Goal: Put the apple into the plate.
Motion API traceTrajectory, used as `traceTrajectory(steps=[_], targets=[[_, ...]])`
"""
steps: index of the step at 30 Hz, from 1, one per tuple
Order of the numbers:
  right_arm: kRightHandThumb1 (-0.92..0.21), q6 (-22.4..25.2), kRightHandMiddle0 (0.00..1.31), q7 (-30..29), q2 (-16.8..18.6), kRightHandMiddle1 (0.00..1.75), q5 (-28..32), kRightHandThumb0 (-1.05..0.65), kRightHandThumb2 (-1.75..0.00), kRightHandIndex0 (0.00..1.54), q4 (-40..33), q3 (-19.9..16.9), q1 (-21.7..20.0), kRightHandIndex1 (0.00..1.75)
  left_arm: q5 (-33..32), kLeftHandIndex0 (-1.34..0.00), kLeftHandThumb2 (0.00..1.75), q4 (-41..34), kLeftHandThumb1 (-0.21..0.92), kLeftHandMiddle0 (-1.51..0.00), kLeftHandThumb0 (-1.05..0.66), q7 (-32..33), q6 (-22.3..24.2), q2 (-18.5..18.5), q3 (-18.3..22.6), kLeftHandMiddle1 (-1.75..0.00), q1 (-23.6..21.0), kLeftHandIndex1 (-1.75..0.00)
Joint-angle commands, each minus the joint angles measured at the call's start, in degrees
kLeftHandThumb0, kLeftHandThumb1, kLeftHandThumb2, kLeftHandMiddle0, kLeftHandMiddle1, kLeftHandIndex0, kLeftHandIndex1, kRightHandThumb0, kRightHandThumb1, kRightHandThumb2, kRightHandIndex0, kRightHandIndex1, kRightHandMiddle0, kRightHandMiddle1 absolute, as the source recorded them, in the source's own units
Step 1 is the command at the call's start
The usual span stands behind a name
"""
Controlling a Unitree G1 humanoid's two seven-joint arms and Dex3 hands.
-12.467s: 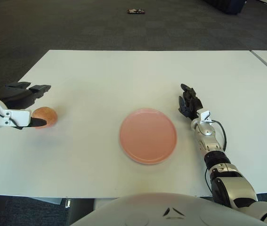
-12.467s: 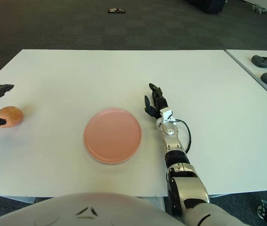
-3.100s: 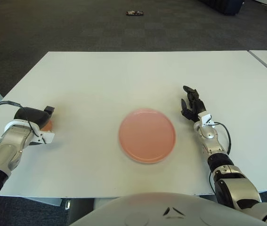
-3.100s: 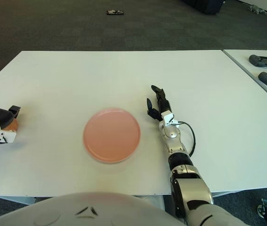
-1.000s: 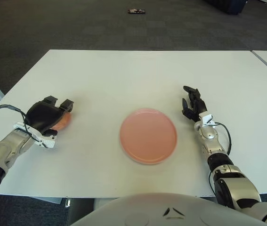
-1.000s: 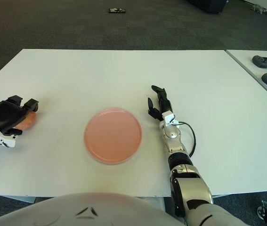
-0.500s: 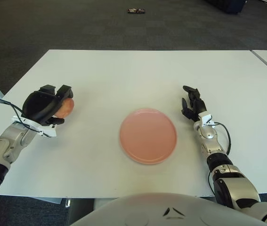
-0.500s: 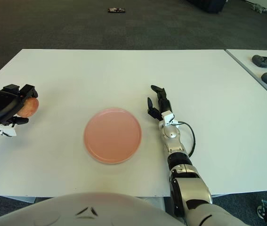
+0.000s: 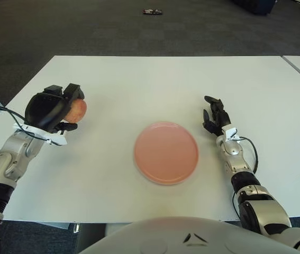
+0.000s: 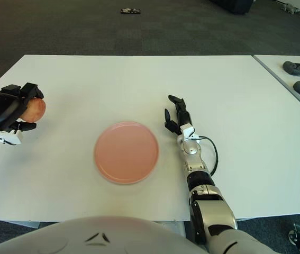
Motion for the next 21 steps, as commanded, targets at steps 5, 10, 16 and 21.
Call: traceTrajectory(steps=[5, 10, 16, 21], targets=[[-0.92, 1.57, 0.00, 0.34, 0.40, 0.68, 0.63, -0.80, -0.75, 0.26, 2.07, -0.01, 1.23, 0.01, -1.76, -0.63, 1.34, -5.02, 0.30, -1.22, -0.48, -3.07, 0.70, -0.26, 3.08, -1.75, -2.86, -1.75], [-0.92, 0.70, 0.00, 0.08, 0.33, 0.69, 0.56, -0.79, -0.75, 0.26, 2.94, 0.06, 0.85, 0.01, -3.07, -0.63, 1.35, -13.41, 0.29, -1.21, -0.48, -8.63, 2.64, -1.02, 4.59, -1.75, -3.10, -1.75], [-0.92, -0.36, 0.00, -0.28, 0.43, 0.69, 0.46, -0.80, -0.76, 0.26, 4.24, 0.11, 0.26, 0.01, -4.47, -0.64, 1.35, -16.05, 0.28, -1.21, -0.49, -11.66, 1.11, -1.85, 4.05, -1.75, -5.42, -1.75], [-0.92, -1.11, 0.00, -0.25, 0.37, 0.70, 0.55, -0.80, -0.76, 0.25, 5.93, -0.02, -0.39, 0.01, -3.86, -0.64, 1.37, -18.92, 0.27, -1.22, -0.49, -13.23, -0.24, -3.06, 2.70, -1.75, -9.55, -1.75]])
